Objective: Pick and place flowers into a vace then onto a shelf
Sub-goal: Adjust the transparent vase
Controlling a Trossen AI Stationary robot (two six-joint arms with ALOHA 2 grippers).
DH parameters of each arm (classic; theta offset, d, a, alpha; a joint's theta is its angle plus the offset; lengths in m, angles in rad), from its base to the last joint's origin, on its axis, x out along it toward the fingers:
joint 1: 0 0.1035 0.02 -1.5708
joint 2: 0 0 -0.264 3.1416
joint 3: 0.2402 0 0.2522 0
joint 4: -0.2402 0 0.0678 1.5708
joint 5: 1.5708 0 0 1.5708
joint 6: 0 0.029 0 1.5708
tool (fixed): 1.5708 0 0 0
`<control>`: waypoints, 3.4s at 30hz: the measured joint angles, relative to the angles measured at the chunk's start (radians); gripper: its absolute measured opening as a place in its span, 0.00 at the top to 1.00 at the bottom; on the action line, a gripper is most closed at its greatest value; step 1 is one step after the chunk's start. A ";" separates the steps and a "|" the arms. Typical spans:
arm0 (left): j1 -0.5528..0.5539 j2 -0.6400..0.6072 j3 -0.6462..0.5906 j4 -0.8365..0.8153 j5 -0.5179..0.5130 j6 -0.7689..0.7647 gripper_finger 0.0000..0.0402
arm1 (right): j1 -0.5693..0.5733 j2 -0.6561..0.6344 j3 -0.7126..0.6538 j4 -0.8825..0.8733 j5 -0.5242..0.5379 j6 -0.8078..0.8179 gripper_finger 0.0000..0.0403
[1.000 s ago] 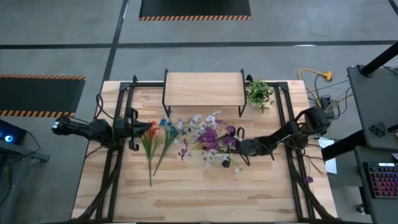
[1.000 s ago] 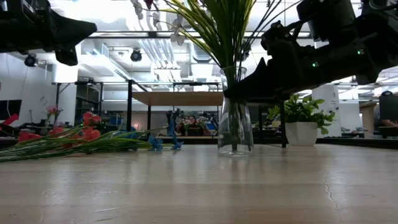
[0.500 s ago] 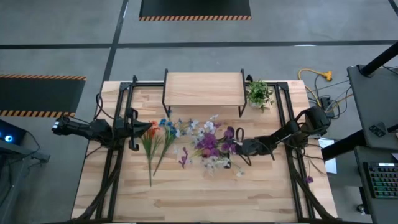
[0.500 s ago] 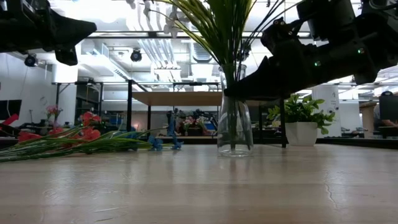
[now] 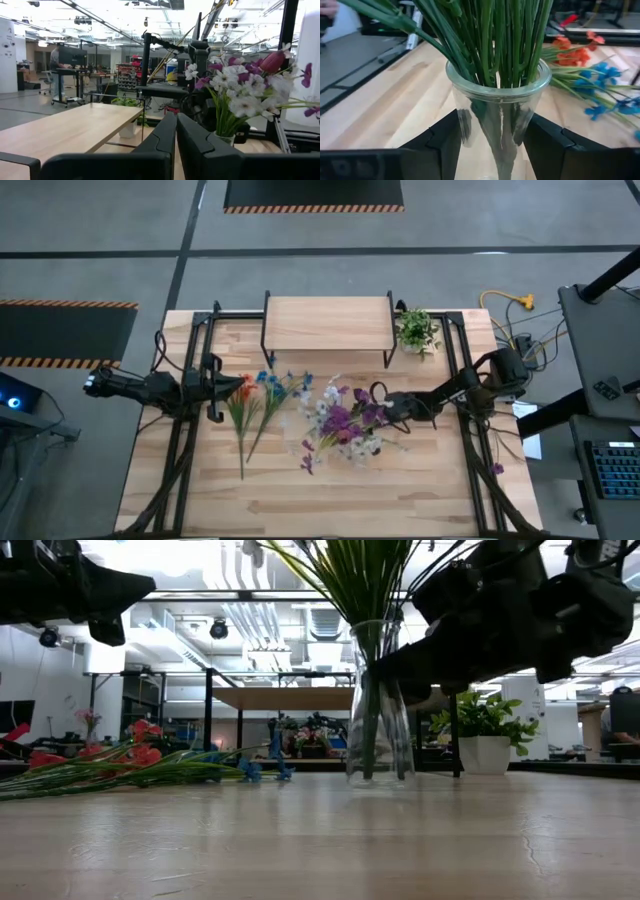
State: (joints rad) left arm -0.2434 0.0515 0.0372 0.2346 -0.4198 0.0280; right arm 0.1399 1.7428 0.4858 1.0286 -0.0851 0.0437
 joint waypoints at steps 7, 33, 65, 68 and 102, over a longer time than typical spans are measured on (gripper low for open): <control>0.000 -0.001 0.000 0.002 0.000 -0.007 1.00 | -0.067 0.000 0.000 0.007 -0.165 -0.086 0.59; 0.000 -0.001 0.000 0.001 0.000 -0.024 1.00 | -0.208 -0.002 0.109 -0.272 -0.605 -0.310 0.58; 0.000 -0.001 0.000 0.002 0.000 -0.051 1.00 | -0.233 -0.002 0.116 -0.286 -0.535 -0.224 0.33; 0.000 0.000 0.000 0.003 0.000 -0.051 1.00 | -0.232 -0.007 0.116 -0.291 -0.535 -0.204 0.28; 0.000 0.000 0.001 -0.007 0.001 -0.050 1.00 | -0.029 -0.151 0.054 -0.398 0.117 0.081 0.22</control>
State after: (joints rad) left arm -0.2436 0.0517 0.0383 0.2279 -0.4187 -0.0223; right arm 0.1104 1.5917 0.5401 0.6308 0.0317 0.1250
